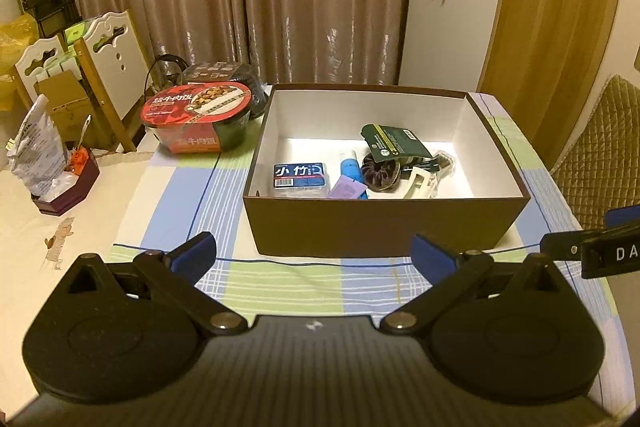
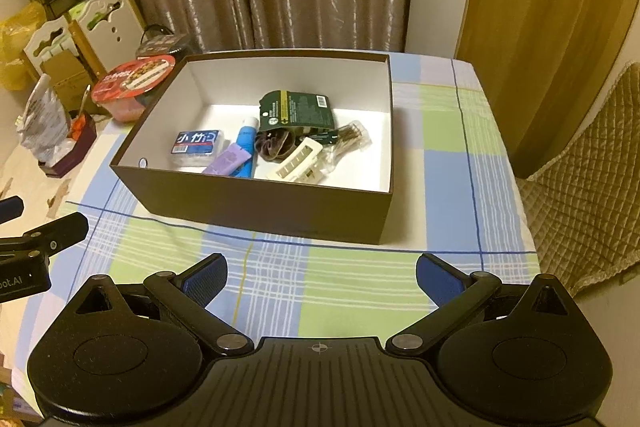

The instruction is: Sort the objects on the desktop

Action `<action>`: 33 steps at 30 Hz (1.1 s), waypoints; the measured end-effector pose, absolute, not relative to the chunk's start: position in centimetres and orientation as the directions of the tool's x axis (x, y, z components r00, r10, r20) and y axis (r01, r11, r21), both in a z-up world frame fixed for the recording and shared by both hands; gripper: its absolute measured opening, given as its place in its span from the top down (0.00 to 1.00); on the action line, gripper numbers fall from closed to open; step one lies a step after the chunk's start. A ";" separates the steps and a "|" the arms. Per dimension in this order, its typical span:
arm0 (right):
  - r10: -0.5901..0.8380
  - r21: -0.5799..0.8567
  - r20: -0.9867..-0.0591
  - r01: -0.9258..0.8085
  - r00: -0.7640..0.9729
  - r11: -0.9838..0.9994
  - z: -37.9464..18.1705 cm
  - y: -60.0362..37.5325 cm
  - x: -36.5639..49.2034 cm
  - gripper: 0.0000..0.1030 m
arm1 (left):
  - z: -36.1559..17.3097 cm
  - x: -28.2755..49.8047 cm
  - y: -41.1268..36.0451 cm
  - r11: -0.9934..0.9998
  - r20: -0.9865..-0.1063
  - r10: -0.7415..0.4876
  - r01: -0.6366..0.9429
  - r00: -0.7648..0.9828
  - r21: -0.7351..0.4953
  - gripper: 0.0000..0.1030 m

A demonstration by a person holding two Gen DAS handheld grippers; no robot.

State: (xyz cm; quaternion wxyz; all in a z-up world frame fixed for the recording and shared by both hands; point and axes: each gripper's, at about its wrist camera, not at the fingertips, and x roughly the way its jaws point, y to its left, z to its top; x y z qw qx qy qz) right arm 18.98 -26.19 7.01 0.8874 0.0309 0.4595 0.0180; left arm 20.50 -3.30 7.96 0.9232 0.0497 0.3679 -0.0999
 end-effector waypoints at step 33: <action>-0.018 0.025 -0.830 0.071 0.558 0.997 6.8 -24.9 19.6 0.00 | 6.8 23.0 -2.8 0.956 -0.709 -0.214 0.294 0.672 -0.010 0.01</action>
